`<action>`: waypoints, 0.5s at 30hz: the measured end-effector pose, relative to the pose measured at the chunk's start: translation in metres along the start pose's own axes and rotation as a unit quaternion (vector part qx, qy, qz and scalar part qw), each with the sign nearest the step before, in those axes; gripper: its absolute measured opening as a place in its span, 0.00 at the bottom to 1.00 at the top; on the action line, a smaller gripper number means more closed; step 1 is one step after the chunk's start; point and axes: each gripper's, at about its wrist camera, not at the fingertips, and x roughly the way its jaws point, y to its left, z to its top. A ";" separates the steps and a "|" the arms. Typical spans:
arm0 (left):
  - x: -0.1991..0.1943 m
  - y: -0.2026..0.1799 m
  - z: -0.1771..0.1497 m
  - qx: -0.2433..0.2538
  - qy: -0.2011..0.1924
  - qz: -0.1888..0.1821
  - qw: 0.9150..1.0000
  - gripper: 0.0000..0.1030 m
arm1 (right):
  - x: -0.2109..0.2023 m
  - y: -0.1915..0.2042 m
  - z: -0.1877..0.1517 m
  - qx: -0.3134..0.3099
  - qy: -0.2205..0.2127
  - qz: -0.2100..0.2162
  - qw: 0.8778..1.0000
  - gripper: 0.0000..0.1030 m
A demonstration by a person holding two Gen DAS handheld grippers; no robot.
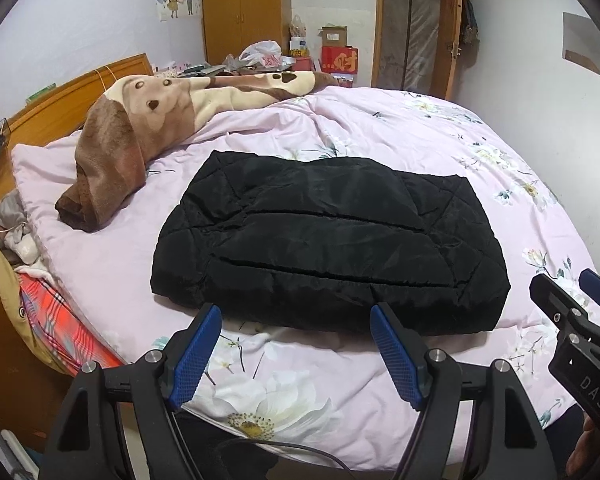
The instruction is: Fold large clothes
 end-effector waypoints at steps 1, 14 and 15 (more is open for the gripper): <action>0.000 0.000 0.000 0.001 0.002 0.001 1.000 0.74 | 0.000 0.000 0.000 0.000 0.000 0.000 1.000 0.75; 0.001 -0.008 -0.004 0.017 0.009 0.006 1.000 0.74 | -0.003 0.002 -0.003 0.000 -0.003 0.000 1.000 0.75; -0.001 -0.008 -0.004 0.016 0.007 0.002 1.000 0.74 | -0.003 0.002 -0.003 0.000 -0.002 0.000 1.000 0.75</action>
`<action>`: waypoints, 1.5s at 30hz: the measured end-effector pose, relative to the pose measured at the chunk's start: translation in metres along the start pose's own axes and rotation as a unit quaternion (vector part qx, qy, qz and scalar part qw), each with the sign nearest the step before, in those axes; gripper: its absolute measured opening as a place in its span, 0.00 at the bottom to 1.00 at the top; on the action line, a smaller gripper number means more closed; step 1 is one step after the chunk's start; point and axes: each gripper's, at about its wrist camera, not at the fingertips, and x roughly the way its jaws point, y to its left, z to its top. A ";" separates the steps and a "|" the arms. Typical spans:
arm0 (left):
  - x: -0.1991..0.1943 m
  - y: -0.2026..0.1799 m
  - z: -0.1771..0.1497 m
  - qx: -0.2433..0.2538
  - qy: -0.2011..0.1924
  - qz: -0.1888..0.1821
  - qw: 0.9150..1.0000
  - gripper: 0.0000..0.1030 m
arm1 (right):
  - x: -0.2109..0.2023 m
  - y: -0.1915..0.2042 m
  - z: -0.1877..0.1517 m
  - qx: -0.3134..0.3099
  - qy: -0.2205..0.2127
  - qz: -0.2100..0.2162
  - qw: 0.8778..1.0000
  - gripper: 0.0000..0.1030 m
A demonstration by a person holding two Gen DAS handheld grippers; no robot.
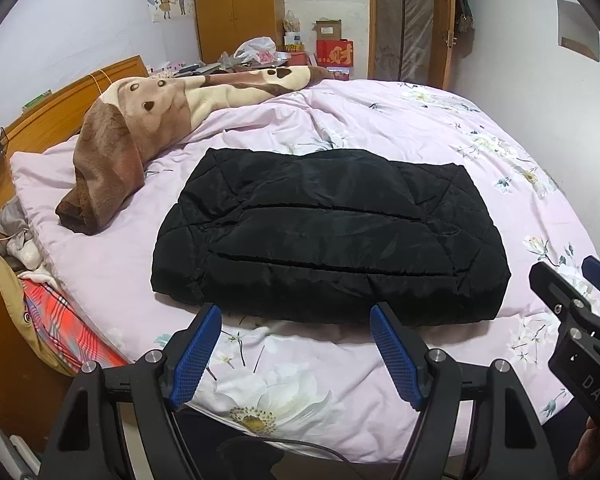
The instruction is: Fold large clothes
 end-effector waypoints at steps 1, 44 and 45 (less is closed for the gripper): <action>-0.001 0.000 0.000 -0.002 -0.001 -0.003 1.000 0.74 | -0.001 0.001 0.000 0.000 0.000 0.000 1.000 0.75; -0.013 0.005 -0.002 -0.018 -0.007 -0.004 1.000 0.74 | -0.005 0.002 0.001 -0.001 0.006 0.002 1.000 0.75; -0.013 0.005 -0.002 -0.018 -0.006 -0.004 1.000 0.74 | -0.005 0.002 0.001 -0.001 0.006 0.002 1.000 0.75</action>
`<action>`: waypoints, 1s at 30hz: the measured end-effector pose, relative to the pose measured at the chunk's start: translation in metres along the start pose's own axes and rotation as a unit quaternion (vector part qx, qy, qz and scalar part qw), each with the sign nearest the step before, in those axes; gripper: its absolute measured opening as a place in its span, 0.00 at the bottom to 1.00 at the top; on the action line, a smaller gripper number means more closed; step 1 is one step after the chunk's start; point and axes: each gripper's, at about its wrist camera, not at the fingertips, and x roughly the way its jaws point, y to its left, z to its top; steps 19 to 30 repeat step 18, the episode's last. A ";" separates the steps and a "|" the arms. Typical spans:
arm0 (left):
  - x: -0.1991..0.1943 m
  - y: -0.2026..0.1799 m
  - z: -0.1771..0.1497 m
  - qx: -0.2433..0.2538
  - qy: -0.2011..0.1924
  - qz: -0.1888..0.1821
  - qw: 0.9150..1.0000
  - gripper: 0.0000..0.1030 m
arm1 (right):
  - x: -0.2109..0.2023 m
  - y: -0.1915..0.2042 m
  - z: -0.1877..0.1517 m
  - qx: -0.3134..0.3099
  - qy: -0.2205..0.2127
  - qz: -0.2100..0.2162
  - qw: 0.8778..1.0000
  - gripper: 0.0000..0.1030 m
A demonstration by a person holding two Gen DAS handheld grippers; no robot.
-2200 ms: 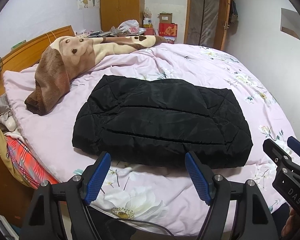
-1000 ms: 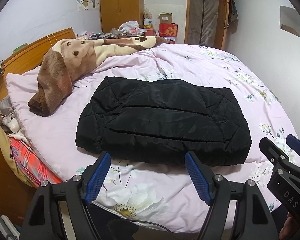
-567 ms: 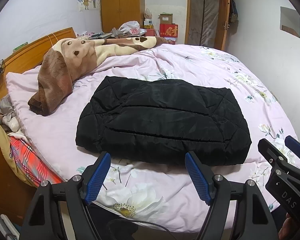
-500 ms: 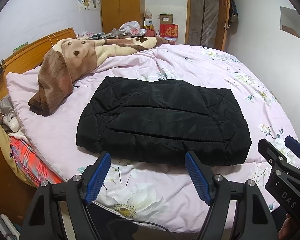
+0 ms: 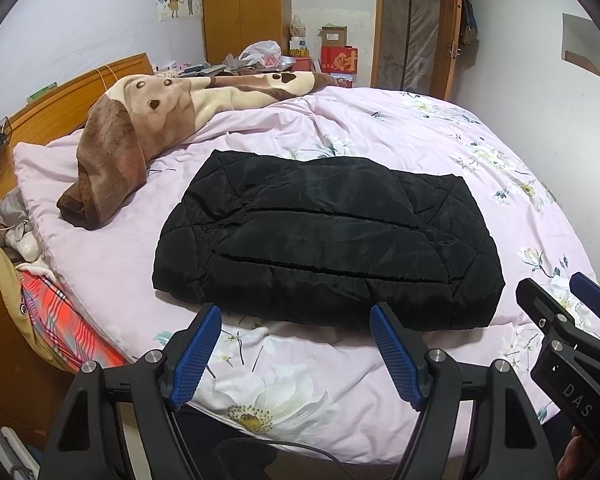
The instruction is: Fold large clothes
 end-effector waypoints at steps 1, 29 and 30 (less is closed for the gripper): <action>0.000 0.000 0.000 0.000 -0.001 0.001 1.000 0.74 | 0.000 0.000 0.000 0.000 0.000 0.000 1.000 0.75; 0.000 0.001 -0.001 -0.004 0.002 -0.002 1.000 0.74 | 0.000 0.001 -0.002 0.000 0.001 0.000 1.000 0.75; 0.000 0.001 -0.001 -0.004 0.002 -0.002 1.000 0.74 | 0.000 0.001 -0.002 0.000 0.001 0.000 1.000 0.75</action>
